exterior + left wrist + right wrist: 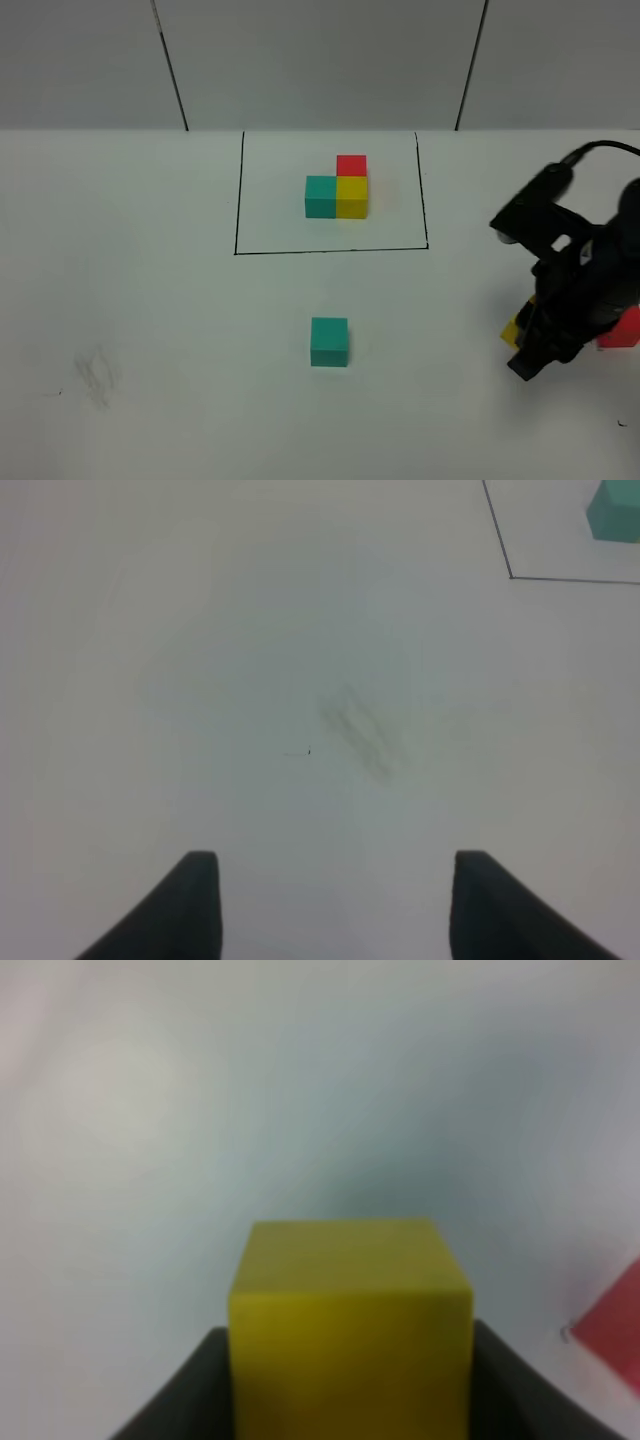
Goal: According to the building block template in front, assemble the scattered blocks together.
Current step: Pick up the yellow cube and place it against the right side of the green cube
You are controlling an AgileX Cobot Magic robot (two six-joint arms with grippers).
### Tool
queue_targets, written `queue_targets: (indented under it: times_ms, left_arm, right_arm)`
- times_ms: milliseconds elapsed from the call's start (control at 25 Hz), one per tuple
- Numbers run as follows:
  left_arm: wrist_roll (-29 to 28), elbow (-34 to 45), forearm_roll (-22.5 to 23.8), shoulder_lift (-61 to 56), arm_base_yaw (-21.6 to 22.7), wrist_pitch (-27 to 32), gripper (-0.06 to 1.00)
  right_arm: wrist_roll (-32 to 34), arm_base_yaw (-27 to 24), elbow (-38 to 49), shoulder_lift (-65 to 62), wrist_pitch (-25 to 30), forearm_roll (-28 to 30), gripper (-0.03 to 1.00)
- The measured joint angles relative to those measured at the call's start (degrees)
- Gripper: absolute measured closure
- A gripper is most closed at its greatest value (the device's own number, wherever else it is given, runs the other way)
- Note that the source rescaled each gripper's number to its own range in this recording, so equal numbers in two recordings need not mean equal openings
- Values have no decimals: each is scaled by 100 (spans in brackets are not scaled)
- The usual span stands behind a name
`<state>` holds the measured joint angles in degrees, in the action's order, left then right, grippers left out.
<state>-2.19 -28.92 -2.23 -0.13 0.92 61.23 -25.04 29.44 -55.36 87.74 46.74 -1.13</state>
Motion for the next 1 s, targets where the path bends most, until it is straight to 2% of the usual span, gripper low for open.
queue_targets:
  times_ms: [160,320,640,1000]
  left_arm:
    - [0,0,0,0,0,0,78]
    - [0,0,0,0,0,0,78]
    - [0,0,0,0,0,0,78]
    - [0,0,0,0,0,0,78]
  right_arm:
    - [-930,347,-671,683,314,0,97]
    - [-1515,629,-1290,1394,522,8,97]
    - [-2248,1165,-2045,2208,594,-4,97]
    - [-2792,1291,-2331,2664,477,-59,97]
